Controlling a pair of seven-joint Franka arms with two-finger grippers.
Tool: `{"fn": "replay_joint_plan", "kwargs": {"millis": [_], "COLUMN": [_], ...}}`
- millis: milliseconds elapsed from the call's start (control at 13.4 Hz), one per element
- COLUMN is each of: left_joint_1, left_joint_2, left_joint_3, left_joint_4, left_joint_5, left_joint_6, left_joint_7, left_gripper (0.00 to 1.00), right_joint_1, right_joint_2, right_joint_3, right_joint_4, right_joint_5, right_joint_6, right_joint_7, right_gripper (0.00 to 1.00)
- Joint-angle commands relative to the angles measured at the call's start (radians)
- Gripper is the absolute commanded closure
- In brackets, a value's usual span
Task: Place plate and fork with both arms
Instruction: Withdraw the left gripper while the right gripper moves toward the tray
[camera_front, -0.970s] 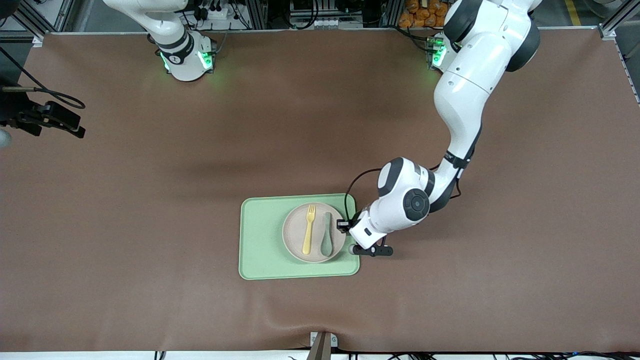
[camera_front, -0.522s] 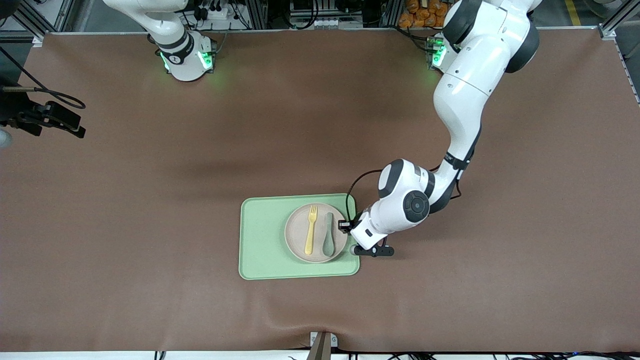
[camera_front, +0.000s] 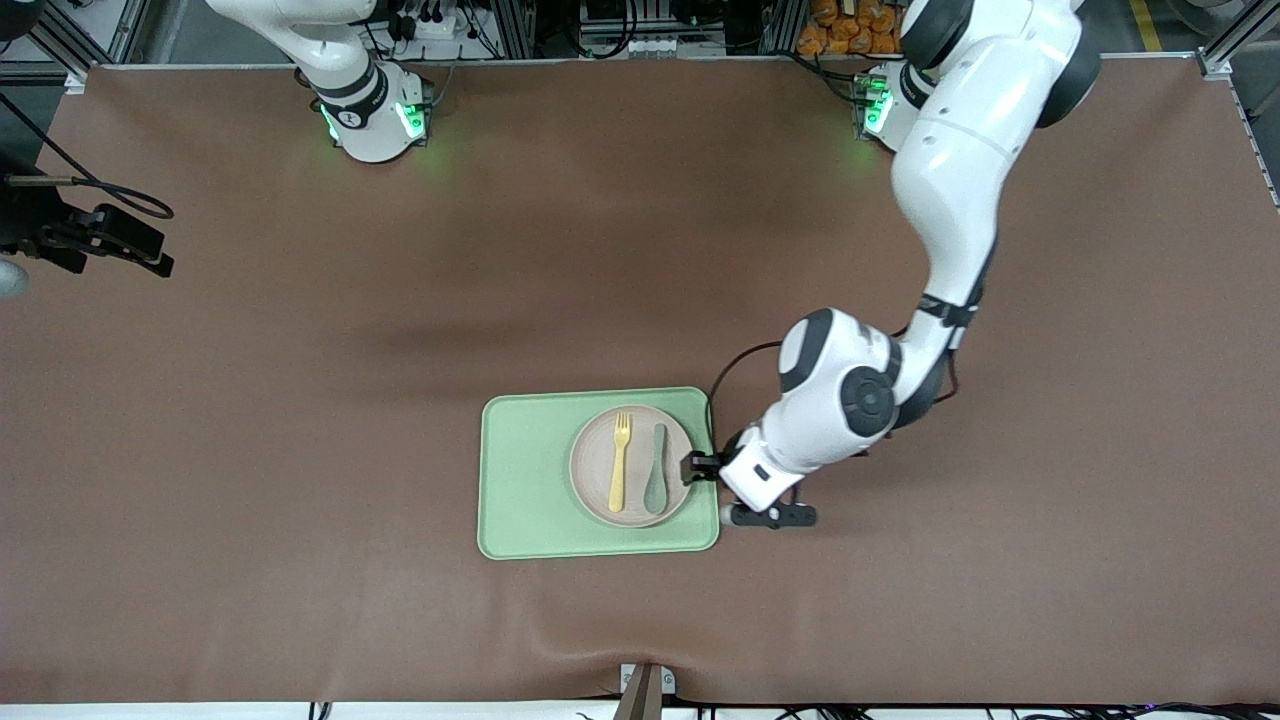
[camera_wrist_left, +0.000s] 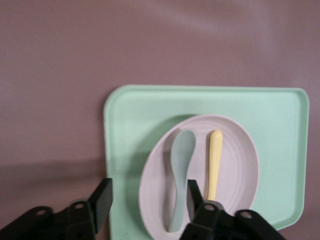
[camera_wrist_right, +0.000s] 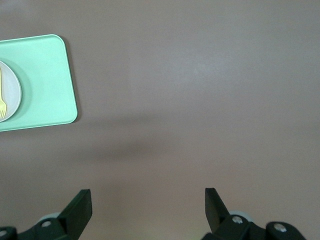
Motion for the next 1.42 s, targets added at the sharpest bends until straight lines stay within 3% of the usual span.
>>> {"fn": "replay_joint_plan", "kwargs": {"millis": [0,224,522,821,896,1045,1343], "left_joint_1": [0.126,0.292,0.374,0.389,0.383,0.282,0.250], "left_joint_2": [-0.193,-0.366,-0.606,-0.722,-0.750,-0.798,-0.847], "left_joint_3": [-0.003,-0.001,-0.012,-0.003,0.023,0.165,0.200], "left_joint_4": [-0.055,-0.081,-0.115,-0.122,-0.128,-0.147,-0.184], "left_joint_5": [0.078,0.119,0.172,0.175,0.176,0.182,0.211], "left_joint_6": [-0.222,-0.573,-0.810,-0.887,-0.905,-0.942,-0.944], "left_joint_7": [0.034,0.148,0.166,0.195,0.267,0.355,0.357], "left_gripper": [0.00,0.00,0.00,0.00,0.00,0.00,0.00], "right_joint_1": [-0.005,0.014,0.073,0.145,0.162,0.201,0.283], "right_joint_2": [0.015,0.017,0.077,0.192,0.222,0.284,0.500], "right_joint_3": [0.010,0.013,0.017,0.017,0.017,0.017,0.016], "right_joint_4": [0.013,0.014,0.019,0.025,0.033,0.043,0.181], "right_joint_5": [0.013,0.011,0.022,0.033,0.036,0.034,0.028], "right_joint_6": [-0.011,-0.010,0.012,0.156,0.199,0.249,0.325], "right_joint_7": [-0.017,-0.017,-0.015,0.000,0.002,0.032,0.219], "right_gripper": [0.00,0.00,0.00,0.00,0.00,0.00,0.00]}}
